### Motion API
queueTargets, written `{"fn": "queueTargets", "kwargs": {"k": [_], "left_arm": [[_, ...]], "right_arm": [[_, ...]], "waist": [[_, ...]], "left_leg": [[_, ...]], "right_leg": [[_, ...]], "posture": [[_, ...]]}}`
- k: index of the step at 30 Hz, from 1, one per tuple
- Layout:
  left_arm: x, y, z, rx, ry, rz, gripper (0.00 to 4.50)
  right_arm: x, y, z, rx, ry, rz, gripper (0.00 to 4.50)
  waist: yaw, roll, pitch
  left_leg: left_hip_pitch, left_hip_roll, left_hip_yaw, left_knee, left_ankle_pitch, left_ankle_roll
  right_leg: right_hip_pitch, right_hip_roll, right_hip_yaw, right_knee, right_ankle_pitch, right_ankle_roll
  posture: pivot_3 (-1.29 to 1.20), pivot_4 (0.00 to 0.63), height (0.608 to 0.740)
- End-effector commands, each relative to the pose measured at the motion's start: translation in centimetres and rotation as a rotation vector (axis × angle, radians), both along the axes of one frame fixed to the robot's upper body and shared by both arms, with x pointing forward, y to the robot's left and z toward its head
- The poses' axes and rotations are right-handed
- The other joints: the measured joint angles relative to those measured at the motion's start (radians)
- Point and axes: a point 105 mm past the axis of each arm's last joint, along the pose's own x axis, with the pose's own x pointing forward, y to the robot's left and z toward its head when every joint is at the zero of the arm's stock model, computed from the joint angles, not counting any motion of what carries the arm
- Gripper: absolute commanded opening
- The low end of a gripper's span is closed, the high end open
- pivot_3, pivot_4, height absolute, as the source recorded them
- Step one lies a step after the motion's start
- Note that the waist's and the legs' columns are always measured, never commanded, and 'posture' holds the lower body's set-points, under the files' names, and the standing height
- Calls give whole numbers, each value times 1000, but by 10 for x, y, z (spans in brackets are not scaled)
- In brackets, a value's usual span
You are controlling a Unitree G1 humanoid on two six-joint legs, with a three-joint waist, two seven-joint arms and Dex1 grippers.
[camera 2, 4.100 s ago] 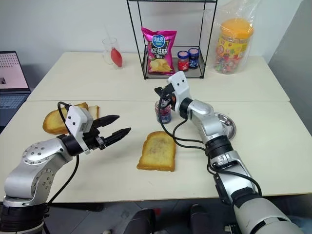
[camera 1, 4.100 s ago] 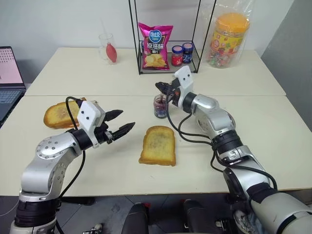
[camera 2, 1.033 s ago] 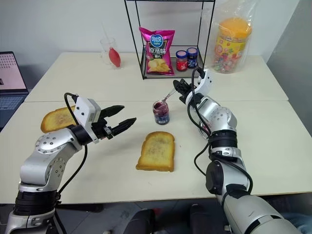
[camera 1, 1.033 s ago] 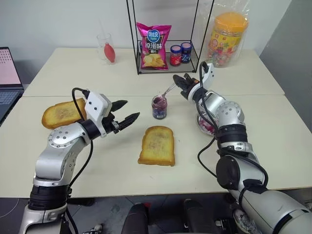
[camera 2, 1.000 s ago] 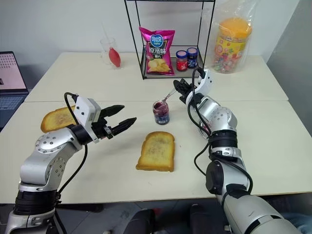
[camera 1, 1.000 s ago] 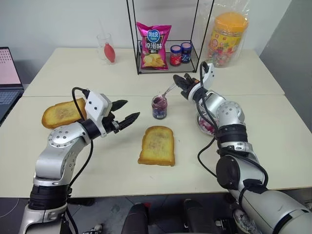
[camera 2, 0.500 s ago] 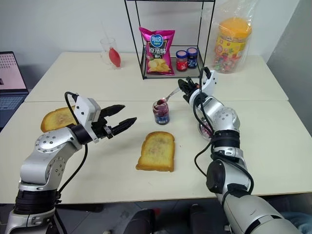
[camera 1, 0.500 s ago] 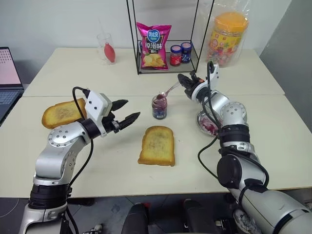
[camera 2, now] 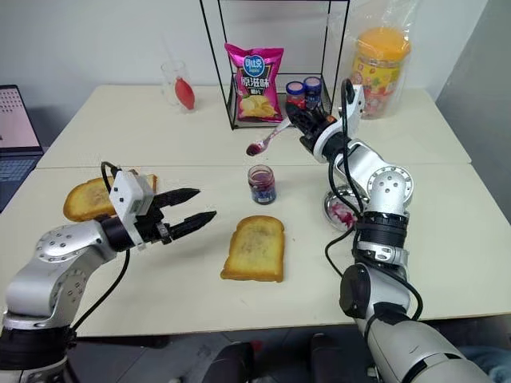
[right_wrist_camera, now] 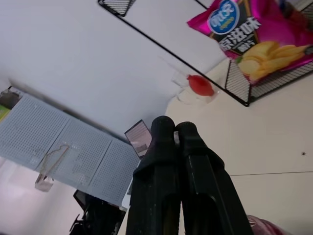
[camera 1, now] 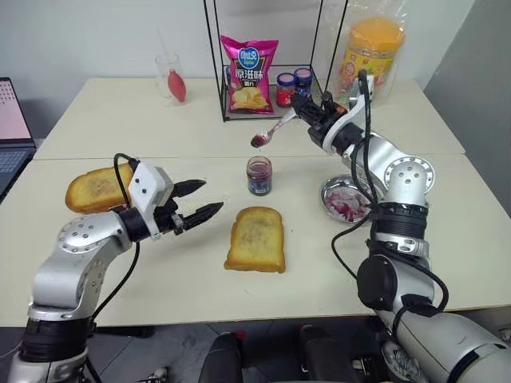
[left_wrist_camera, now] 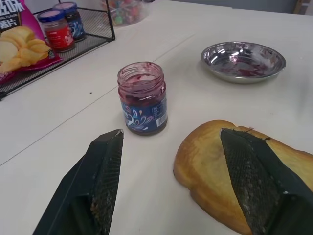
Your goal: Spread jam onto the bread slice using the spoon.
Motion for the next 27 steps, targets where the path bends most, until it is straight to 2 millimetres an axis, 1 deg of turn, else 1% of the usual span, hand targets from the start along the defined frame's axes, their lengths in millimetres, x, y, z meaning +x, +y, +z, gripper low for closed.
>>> {"fn": "queueTargets", "kwargs": {"k": [1, 2, 4, 5, 6, 8, 11, 13, 17, 20, 21, 25, 27], "left_arm": [[-18, 4, 11, 65, -51, -31, 3281], [-20, 5, 10, 79, -52, -31, 3281], [-35, 4, -5, 118, 17, -75, 3281], [-44, 3, -14, 132, 58, -100, 3281], [-50, 2, -19, 141, 84, -116, 3281], [-58, 1, -29, 173, 102, -136, 3281], [-62, -3, -31, 166, 109, -146, 3281], [-64, -5, -33, 173, 115, -160, 3281], [-64, -7, -36, 179, 118, -174, 3281], [-65, -9, -38, 185, 120, -192, 3281], [-66, -10, -39, 184, 122, -194, 3281], [-65, -10, -41, 188, 118, -199, 3281], [-64, -10, -41, 189, 117, -200, 3281]], "right_arm": [[-37, 18, 11, -130, -155, 109, 8], [-43, 21, 10, -158, -175, 127, 8], [-62, 29, -6, -228, -213, 175, 8], [-70, 34, -19, -269, -220, 200, 8], [-77, 36, -27, -295, -225, 218, 8], [-84, 40, -46, -361, -243, 234, 8], [-87, 46, -66, -424, -259, 237, 8], [-88, 50, -76, -456, -273, 237, 8], [-83, 56, -92, -529, -322, 209, 8], [-81, 56, -99, -591, -374, 193, 8], [-80, 56, -99, -593, -380, 191, 8], [-76, 49, -101, -712, -503, 142, 8], [-74, 47, -100, -738, -538, 128, 8]], "waist": [[-1, 0, 0], [-1, 0, 0], [-1, 0, 0], [-2, -1, 0], [-2, 0, -1], [-2, 0, 0], [0, 0, 0], [0, 0, 0], [0, 0, 0], [0, -1, 0], [0, -1, 0], [1, -1, 0], [1, -1, 0]], "left_leg": [[0, 0, 0, 0, 0, 0], [0, 0, 0, 0, 0, 0], [0, 0, 1, 0, 0, 0], [-1, 0, 1, 0, 0, 0], [0, 1, 1, -1, 0, 0], [0, 1, 1, -2, 0, 0], [0, 1, 1, -1, 0, 0], [0, 1, 1, 0, 0, 0], [1, 1, 3, 2, 0, 0], [1, 1, 3, 1, 0, 0], [1, 1, 3, 1, 0, 0], [1, 1, 3, 0, 0, 0], [1, 1, 3, 1, 0, 0]], "right_leg": [[0, 0, 0, 0, 0, 0], [0, 0, 1, 0, 0, 0], [0, 0, 1, 0, -1, -1], [-1, 0, 1, -1, -2, 1], [0, 0, 1, -1, -2, 0], [-1, 0, 1, -1, -3, -1], [-2, 0, 1, 0, -5, 2], [-1, 0, 1, 0, -4, 0], [0, 0, 2, -1, -5, -2], [-1, 0, 1, -1, -3, 1], [-1, 0, 1, -1, -3, 1], [-1, 0, 1, -1, -3, 1], [-1, 0, 1, -1, -3, 1]], "posture": [[0, 150, 740], [0, 150, 740], [0, 150, 740], [0, 150, 740], [0, 150, 740], [0, 150, 740], [0, 150, 740], [0, 150, 740], [0, 150, 740], [0, 150, 740], [0, 150, 740], [0, 150, 740], [0, 150, 740]]}}
